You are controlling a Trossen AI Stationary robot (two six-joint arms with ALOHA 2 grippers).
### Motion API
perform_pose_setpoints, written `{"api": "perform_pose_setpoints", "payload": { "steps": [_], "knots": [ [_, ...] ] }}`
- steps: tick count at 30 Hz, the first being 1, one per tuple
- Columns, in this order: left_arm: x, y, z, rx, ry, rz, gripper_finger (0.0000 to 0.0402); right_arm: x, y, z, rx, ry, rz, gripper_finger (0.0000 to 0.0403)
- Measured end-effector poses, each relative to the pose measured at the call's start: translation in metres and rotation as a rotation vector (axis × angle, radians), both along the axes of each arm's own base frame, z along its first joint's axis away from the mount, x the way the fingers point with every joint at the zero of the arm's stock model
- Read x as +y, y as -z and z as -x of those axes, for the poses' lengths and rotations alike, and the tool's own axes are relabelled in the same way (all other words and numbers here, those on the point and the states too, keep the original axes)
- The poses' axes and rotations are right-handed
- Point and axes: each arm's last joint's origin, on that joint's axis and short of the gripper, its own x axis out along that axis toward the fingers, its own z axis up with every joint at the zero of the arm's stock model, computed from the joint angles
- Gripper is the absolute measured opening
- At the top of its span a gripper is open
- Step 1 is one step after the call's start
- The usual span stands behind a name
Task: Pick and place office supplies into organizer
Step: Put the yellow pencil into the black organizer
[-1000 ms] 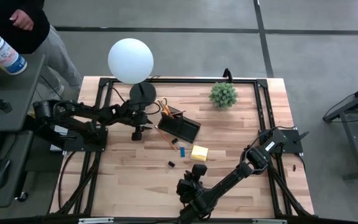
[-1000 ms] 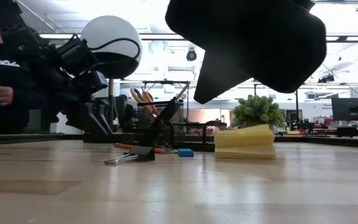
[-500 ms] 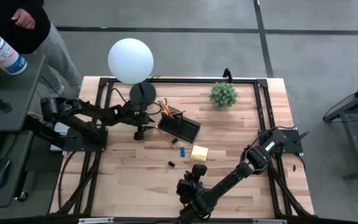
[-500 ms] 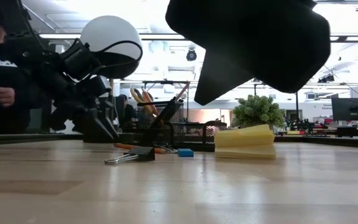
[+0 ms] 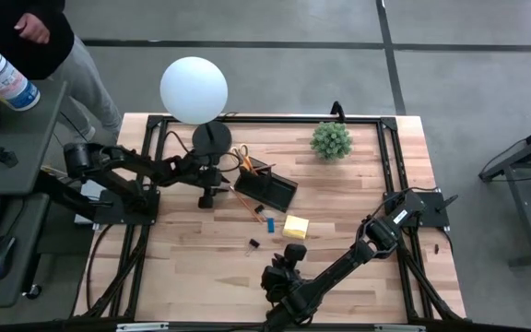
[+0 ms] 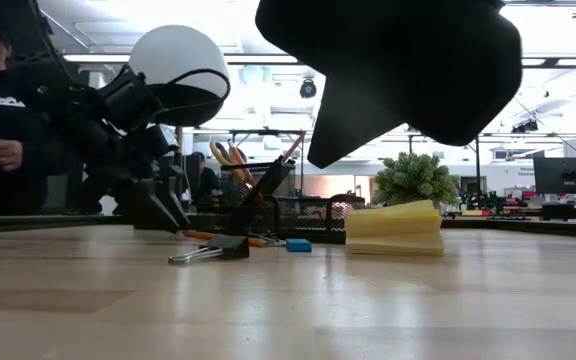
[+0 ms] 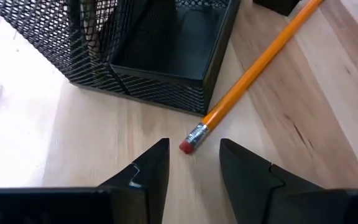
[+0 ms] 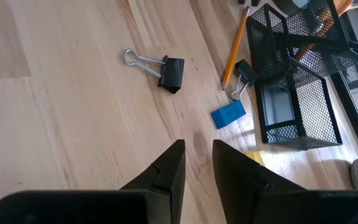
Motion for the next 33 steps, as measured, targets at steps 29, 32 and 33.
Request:
{"api": "perform_pose_setpoints", "payload": {
  "steps": [29,32,33],
  "knots": [
    [0.002,0.016,-0.006,0.031,0.004,0.078,0.0112,-0.002,0.0,-0.001,0.007,0.004,-0.009,0.0078],
    [0.002,0.017,-0.005,0.029,0.014,0.094,0.0088,-0.002,0.0,-0.001,0.008,0.004,-0.009,0.0078],
    [0.001,0.017,-0.005,0.028,0.018,0.099,0.0079,-0.002,0.0,-0.001,0.007,0.003,-0.009,0.0078]
  ]
}}
